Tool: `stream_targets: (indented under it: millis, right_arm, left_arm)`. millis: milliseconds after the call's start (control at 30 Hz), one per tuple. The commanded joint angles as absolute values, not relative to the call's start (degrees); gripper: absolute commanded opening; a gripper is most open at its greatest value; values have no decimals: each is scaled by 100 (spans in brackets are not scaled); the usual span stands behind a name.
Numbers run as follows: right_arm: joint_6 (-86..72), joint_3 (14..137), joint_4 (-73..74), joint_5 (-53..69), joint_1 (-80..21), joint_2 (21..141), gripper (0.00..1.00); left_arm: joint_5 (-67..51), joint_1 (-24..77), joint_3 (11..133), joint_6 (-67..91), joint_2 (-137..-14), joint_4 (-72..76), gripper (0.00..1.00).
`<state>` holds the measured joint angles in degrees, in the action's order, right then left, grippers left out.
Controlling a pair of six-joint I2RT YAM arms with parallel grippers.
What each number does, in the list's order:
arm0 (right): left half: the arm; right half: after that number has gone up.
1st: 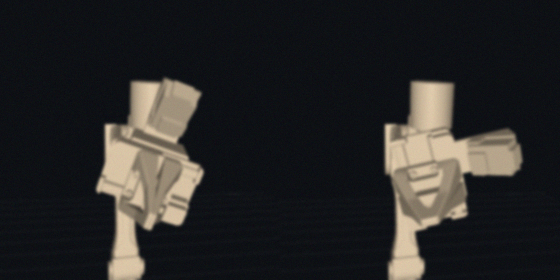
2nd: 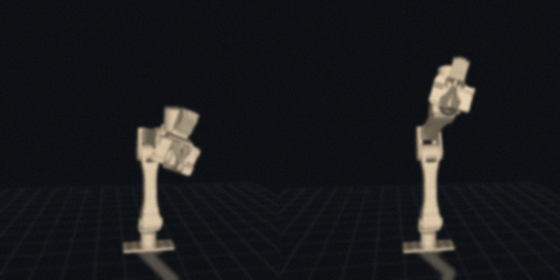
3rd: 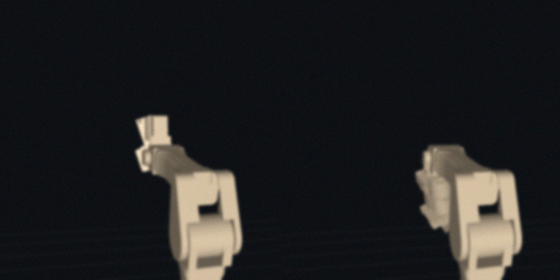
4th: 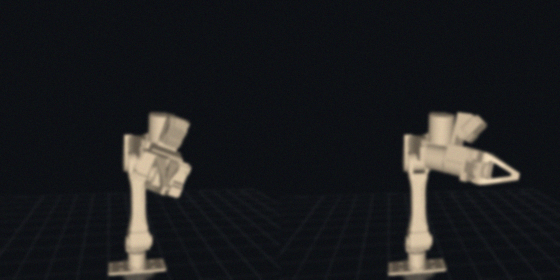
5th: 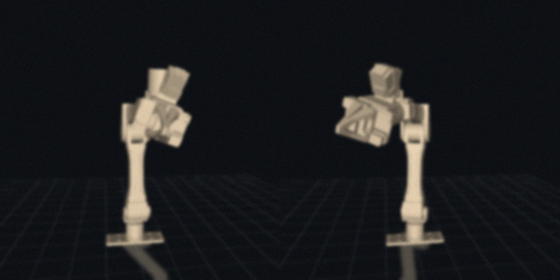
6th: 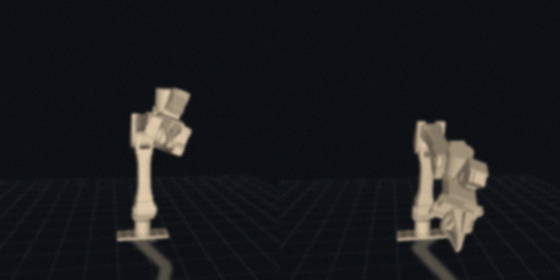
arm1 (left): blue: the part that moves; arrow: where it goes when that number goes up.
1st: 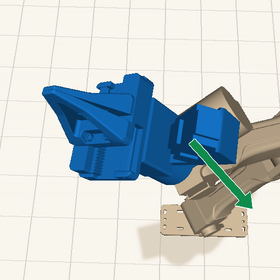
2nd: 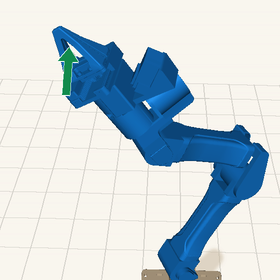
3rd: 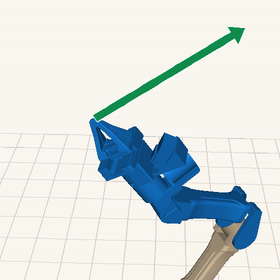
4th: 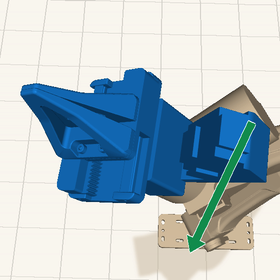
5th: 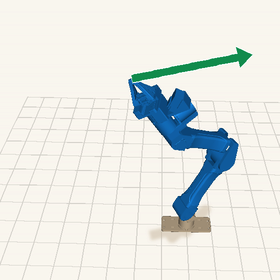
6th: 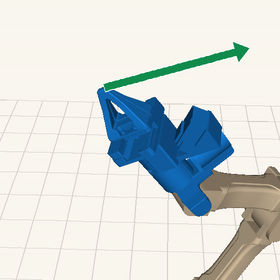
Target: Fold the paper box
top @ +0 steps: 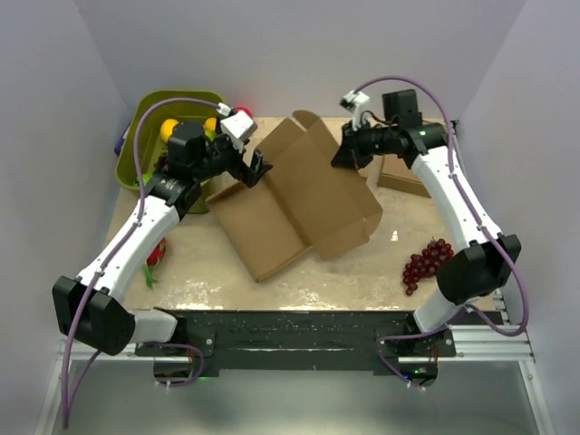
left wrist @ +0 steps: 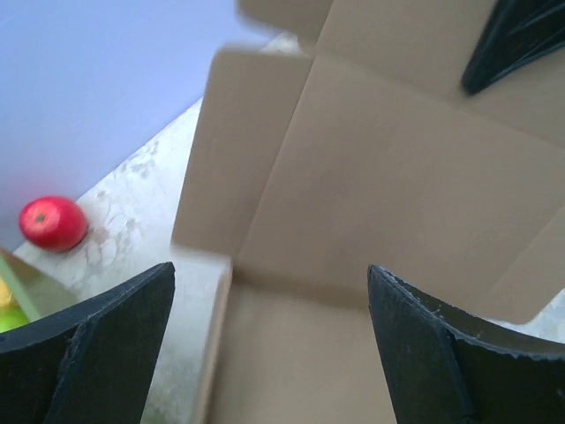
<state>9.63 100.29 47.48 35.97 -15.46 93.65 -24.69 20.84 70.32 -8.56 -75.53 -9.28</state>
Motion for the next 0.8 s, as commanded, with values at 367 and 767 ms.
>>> stream_targets:
  millis: [367,767]
  right_arm:
    - [1907,10125,5616,4069,-2030,9352,0]
    - [2100,10037,5660,4333,-2074,9325,0]
  left_arm:
    - [-5114,1081,7057,-1178,-7795,-886,95]
    - [-4763,1090,7032,-607,-8420,-599,92]
